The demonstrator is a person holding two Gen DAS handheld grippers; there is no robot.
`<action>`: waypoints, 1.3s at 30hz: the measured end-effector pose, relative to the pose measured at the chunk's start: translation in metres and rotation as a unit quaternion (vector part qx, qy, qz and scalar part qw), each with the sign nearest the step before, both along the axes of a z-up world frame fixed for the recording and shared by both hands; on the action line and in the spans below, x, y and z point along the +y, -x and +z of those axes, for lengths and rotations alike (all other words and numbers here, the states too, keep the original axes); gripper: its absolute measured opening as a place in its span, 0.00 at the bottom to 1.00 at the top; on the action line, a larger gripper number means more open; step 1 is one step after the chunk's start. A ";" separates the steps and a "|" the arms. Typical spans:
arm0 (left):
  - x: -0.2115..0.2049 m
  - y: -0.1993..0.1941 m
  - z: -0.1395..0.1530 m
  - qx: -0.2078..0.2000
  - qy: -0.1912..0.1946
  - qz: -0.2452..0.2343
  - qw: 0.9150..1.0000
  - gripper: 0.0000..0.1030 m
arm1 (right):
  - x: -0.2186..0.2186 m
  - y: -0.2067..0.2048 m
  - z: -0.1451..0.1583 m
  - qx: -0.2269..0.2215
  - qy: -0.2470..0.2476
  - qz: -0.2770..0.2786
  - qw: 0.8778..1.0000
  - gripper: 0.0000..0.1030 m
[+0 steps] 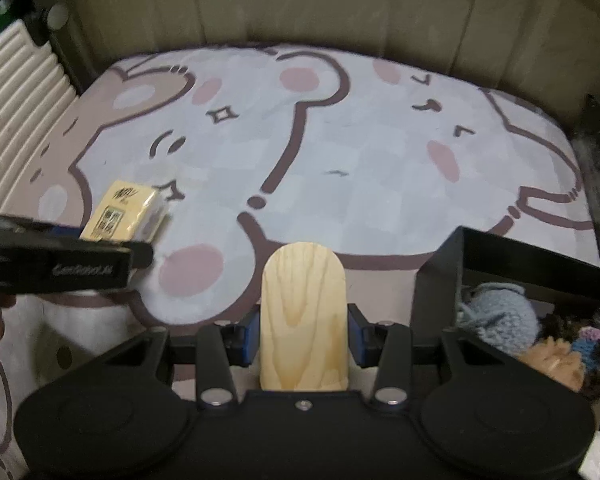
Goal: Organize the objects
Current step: 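Lift the tissue pack and wooden block and carry both over the black box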
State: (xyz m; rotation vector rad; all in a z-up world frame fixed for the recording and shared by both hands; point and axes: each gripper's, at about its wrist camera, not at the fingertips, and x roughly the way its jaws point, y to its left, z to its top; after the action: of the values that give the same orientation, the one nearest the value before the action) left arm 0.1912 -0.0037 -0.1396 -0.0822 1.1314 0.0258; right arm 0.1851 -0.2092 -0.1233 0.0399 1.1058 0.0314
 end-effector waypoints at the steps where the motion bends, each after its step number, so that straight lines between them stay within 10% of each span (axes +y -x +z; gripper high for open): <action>1: 0.000 0.002 0.003 -0.004 0.002 0.001 1.000 0.52 | -0.002 0.001 0.002 -0.004 -0.004 -0.006 1.000 0.43; 39: -0.023 0.067 0.084 -0.107 -0.007 -0.007 0.994 0.52 | -0.028 0.058 0.078 -0.117 0.004 -0.063 0.991 0.43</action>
State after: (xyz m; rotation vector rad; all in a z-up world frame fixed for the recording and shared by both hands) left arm 0.1245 -0.0268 -0.0554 -0.0627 0.9170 0.0121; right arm 0.1266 -0.2373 -0.0452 0.0969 0.8663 -0.0803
